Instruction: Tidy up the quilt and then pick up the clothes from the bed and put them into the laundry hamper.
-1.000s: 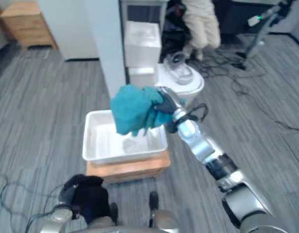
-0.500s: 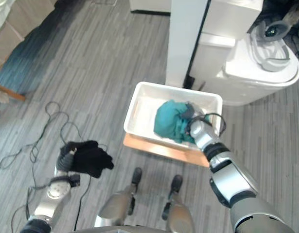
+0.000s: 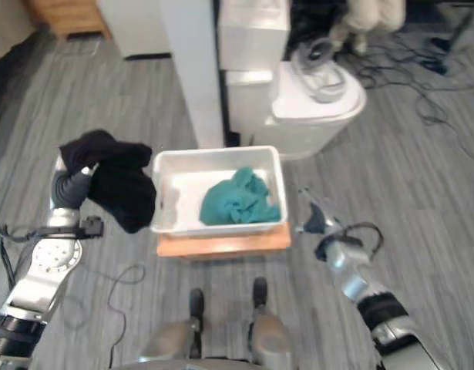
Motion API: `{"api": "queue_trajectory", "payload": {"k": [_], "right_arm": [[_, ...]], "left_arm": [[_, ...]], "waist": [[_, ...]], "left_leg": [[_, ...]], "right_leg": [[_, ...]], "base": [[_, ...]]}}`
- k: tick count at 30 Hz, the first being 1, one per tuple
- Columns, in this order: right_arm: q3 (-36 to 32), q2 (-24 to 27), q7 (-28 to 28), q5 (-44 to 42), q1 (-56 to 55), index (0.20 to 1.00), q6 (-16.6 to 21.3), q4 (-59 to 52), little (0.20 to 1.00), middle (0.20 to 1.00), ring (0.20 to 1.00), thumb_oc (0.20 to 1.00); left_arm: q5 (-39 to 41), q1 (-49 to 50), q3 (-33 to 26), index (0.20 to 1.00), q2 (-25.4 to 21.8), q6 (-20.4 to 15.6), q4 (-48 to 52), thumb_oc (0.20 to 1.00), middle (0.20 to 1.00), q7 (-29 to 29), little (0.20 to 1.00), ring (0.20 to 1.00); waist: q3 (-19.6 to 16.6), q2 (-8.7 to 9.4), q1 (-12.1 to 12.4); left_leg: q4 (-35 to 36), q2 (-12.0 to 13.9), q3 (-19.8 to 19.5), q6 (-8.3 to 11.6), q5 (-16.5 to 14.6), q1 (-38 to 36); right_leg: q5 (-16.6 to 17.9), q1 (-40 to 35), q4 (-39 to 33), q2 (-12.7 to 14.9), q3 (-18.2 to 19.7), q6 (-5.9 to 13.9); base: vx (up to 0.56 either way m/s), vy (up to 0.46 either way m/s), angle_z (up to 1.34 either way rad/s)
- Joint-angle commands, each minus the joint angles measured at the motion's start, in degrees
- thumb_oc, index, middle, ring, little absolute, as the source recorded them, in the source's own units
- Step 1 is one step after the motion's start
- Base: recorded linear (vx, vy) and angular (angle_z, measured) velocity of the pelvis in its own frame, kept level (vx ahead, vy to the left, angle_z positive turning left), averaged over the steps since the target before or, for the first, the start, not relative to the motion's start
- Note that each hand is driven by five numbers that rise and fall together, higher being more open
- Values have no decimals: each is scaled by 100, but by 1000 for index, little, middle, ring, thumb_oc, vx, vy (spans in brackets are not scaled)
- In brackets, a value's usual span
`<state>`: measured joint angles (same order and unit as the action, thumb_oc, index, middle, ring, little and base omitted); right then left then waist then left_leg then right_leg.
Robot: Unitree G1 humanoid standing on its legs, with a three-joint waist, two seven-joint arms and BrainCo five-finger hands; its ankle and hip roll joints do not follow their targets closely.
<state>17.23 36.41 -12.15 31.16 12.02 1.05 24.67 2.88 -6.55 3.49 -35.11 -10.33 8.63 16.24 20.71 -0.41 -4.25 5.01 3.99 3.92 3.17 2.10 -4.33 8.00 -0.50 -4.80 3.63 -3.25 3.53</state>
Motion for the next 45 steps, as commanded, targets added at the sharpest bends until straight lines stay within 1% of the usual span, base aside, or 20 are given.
{"api": "queue_trajectory", "payload": {"k": [1,4,5,7,11,16,17,18,20,24,25,26,30,34,35,37,38,39,42,45], "right_arm": [[251,174,-112,101,-94,1000,212,-187,1000,1000,1000,1000],[211,132,-150,106,-174,1000,214,-265,1000,1000,1000,1000],[201,136,-150,107,-180,1000,212,-272,1000,1000,1000,1000],[241,93,-158,121,-205,1000,207,-359,1000,1000,1000,1000],[366,-14,-156,156,-135,1000,203,-342,1000,1000,1000,1000],[443,-98,-154,125,-53,1000,144,-285,1000,1000,1000,1000],[433,-146,-161,102,-55,1000,64,-228,1000,1000,1000,1000],[431,-151,-166,102,-49,1000,64,-221,1000,1000,1000,1000],[361,-281,-222,2,-108,1000,-45,-150,1000,1000,1000,1000],[287,-536,-159,-355,-247,1000,-159,118,1000,1000,1000,1000],[269,-596,-127,-439,-295,1000,-189,234,1000,1000,1000,1000],[302,-657,-102,-523,-280,1000,-185,369,1000,1000,1000,1000],[262,-782,44,-631,-424,1000,-249,603,1000,1000,1000,1000],[76,-806,155,-1071,-654,1000,-188,582,1000,1000,1000,1000],[80,-800,158,-1075,-662,1000,-189,575,1000,1000,1000,1000],[-78,-766,248,-1256,-867,1000,-124,666,1000,1000,1000,1000],[-74,-764,248,-1258,-871,1000,-121,667,1000,1000,1000,1000],[-205,-770,302,-1367,-1001,1000,-112,723,1000,1000,1000,1000],[-336,-845,310,-1524,-1098,1000,-125,991,1000,1000,1000,1000],[-485,-980,295,-1774,-1183,1000,-131,1300,1000,1000,1000,1000]], "left_arm": [[-572,-688,253,200,102,-393,-122,200,200,407,200,200],[-682,-1037,500,200,252,-323,-219,200,200,424,200,200],[-685,-1060,514,200,257,-328,-241,200,200,430,200,200],[-748,-1239,724,200,459,-244,-400,200,200,415,200,200],[-889,-1243,986,200,665,-131,-654,200,200,345,200,200],[-1143,-1241,1185,200,737,90,-1239,200,200,269,200,200],[-1158,-1206,1205,200,790,230,-1657,200,200,289,200,200],[-1159,-1229,1217,200,792,218,-1687,200,200,300,200,200],[-1209,-1181,1146,200,810,406,-2267,200,200,387,200,200],[-799,-1186,997,200,835,546,-3055,200,200,408,200,200],[-643,-1173,943,416,880,591,-3294,416,416,400,416,416],[-408,-1279,953,1000,958,613,-3651,1000,1000,397,1000,1000],[593,-1048,693,1000,1126,499,-3887,1000,1000,51,1000,1000],[1484,-892,291,1000,1146,113,-3707,1000,1000,80,1000,1000],[1490,-878,287,1000,1146,112,-3699,1000,1000,75,1000,1000],[1688,-684,-57,1000,1105,-107,-3476,1000,1000,113,1000,1000],[1688,-670,-61,1000,1105,-106,-3467,1000,1000,111,1000,1000],[1685,-498,-281,1000,1019,-180,-3320,1000,1000,96,1000,1000],[1505,-253,-484,1000,934,-188,-3175,1000,1000,180,1000,1000],[1614,66,-772,1000,1020,-184,-3549,1000,1000,310,1000,1000]], "waist": [[-911,-30,-309],[-964,-46,-498],[-956,-49,-485],[-995,-63,-648],[-964,-57,-720],[-882,17,-694],[-783,72,-655],[-791,73,-649],[-561,175,-570],[-391,268,-471],[-381,278,-472],[-387,287,-479],[-444,269,-532],[-519,212,-612],[-515,211,-618],[-607,155,-616],[-605,156,-621],[-660,123,-599],[-726,85,-558],[-816,51,-510]], "left_leg": [[-1,446,350,438,-135,-63],[-1,476,473,440,-176,-196],[-1,478,481,441,-180,-205],[-1,511,587,438,-205,-305],[-1,507,664,420,-244,-375],[-4,480,720,386,-247,-300],[-3,479,719,382,-230,-222],[-3,478,720,381,-227,-207],[-5,486,698,375,-167,9],[-1,499,687,387,-40,362],[-1,507,703,398,-25,407],[-1,516,726,407,-5,464],[-1,561,818,452,-4,471],[-1,570,849,477,-44,302],[-1,570,846,477,-47,289],[-1,530,821,479,-97,142],[-1,529,819,478,-100,131],[-1,506,790,477,-117,60],[-1,469,739,466,-147,-24],[-1,427,698,452,-182,-102]], "right_leg": [[-1085,-190,361,246,170,493],[-1094,-244,330,214,295,476],[-1094,-250,328,213,302,476],[-1087,-288,294,203,413,469],[-1041,-258,267,176,567,493],[-986,-105,295,145,660,531],[-961,-2,315,136,669,538],[-963,17,323,136,671,538],[-903,270,372,104,671,547],[-820,591,427,79,607,551],[-797,621,416,81,580,552],[-766,644,382,82,560,560],[-723,611,271,89,558,568],[-756,451,257,121,585,545],[-758,435,253,122,582,545],[-813,258,239,166,570,535],[-815,245,236,168,568,535],[-841,146,239,200,550,533],[-881,42,244,232,514,529],[-920,-66,242,268,468,532]], "base": [[43,6,-45],[14,6,-26],[32,11,-29],[37,11,-25],[-4,8,-30],[-36,6,-13],[-50,5,-9],[-125,1,-11],[-143,-14,-7],[-99,1,3],[-35,12,4],[0,0,0],[26,25,-3],[29,21,-1],[47,7,3],[64,10,0],[52,0,2],[43,-5,5],[40,-4,7],[50,-1,15]]}}
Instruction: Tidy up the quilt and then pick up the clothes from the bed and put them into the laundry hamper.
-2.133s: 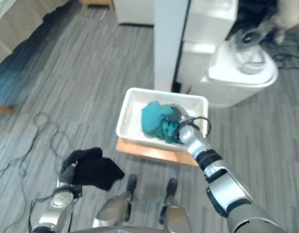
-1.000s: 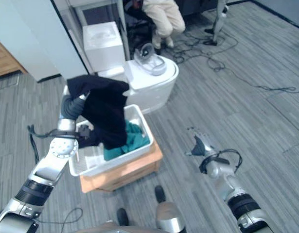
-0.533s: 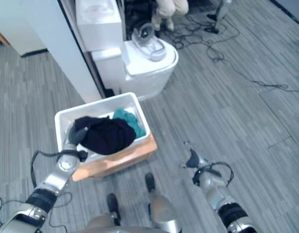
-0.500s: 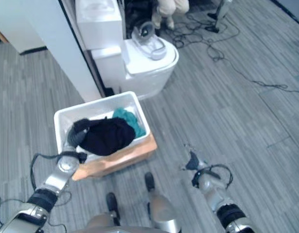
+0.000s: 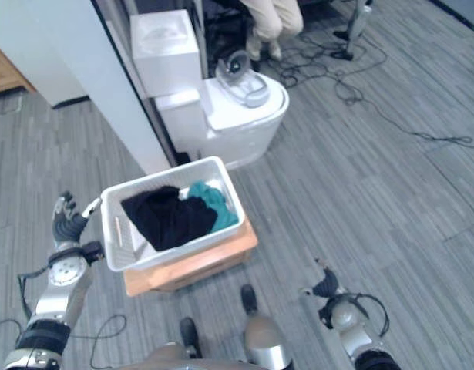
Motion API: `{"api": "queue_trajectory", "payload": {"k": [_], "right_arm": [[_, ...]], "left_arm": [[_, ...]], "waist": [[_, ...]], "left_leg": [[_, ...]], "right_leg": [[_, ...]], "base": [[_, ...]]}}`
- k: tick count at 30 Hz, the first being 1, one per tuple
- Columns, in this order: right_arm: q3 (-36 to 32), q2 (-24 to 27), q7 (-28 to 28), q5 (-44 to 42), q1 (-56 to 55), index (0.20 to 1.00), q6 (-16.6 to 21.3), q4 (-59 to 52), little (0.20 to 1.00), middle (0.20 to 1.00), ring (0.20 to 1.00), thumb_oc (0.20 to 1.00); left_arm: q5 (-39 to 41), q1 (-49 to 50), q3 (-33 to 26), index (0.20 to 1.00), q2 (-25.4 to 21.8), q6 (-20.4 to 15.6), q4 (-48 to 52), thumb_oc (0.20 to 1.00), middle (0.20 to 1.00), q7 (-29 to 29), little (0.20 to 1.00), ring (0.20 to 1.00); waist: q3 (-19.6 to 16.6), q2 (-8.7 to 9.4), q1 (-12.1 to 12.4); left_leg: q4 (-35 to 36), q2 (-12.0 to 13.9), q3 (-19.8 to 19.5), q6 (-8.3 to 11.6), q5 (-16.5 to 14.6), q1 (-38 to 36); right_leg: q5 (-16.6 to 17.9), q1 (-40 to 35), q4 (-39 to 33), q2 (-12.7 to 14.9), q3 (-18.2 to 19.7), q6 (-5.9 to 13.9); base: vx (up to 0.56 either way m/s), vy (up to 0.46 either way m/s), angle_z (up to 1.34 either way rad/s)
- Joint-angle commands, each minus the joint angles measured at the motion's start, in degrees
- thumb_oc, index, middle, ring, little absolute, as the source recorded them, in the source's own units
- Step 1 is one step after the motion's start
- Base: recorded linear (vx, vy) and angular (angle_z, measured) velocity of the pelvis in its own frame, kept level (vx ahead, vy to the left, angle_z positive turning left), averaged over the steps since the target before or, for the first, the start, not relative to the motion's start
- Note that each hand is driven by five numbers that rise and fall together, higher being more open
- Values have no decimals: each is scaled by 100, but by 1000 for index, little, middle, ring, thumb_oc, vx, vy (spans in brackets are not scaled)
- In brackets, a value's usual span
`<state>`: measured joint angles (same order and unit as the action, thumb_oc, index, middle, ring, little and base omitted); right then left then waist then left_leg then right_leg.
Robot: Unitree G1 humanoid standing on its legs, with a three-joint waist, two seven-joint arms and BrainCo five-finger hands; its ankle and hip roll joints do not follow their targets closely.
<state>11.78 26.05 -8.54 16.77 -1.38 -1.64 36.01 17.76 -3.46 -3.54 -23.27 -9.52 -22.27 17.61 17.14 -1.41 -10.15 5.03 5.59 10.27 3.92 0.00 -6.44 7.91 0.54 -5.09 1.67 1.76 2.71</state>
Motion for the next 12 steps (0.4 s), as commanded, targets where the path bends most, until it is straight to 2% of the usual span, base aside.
{"api": "queue_trajectory", "payload": {"k": [1,5,6,8,9,12], "right_arm": [[2,-34,-89,-492,182,1000,132,347,1000,1000,1000,1000],[10,-69,-113,-439,420,1000,105,834,1000,1000,1000,1000],[102,-141,-66,-351,564,1000,59,1184,1000,1000,1000,1000],[156,-180,-60,-333,627,1000,68,1292,1000,1000,1000,1000],[248,-285,-35,-330,730,1000,38,1545,1000,1000,1000,1000],[356,-394,-12,-360,808,1000,3,1808,1000,1000,1000,1000]], "left_arm": [[384,19,-153,1000,3,-242,-898,1000,1000,149,1000,1000],[48,472,63,1000,160,265,-2684,1000,1000,-494,1000,1000],[-275,636,151,1000,323,564,-3788,1000,1000,-737,1000,1000],[-311,642,155,1000,379,577,-4046,1000,1000,-798,1000,1000],[-429,724,132,1000,529,712,-4613,1000,1000,-865,1000,1000],[-604,841,218,1000,703,798,-4919,1000,1000,-884,1000,1000]], "waist": [[-489,140,95],[-504,97,159],[-521,78,211],[-524,79,221],[-557,84,263],[-586,100,307]], "left_leg": [[-3,249,53,358,8,68],[-3,211,20,320,-9,13],[-3,186,10,303,-19,-1],[-3,177,4,294,-31,-9],[-3,156,-3,276,-53,-21],[-3,144,-7,260,-69,-33]], "right_leg": [[-925,-223,276,483,-52,616],[-929,-291,273,531,-79,641],[-925,-303,276,552,-85,651],[-930,-312,278,559,-85,658],[-934,-332,273,578,-90,666],[-937,-355,275,595,-98,675]], "base": [[45,12,10],[19,39,5],[10,61,3],[14,42,8],[25,37,8],[17,31,12]]}}
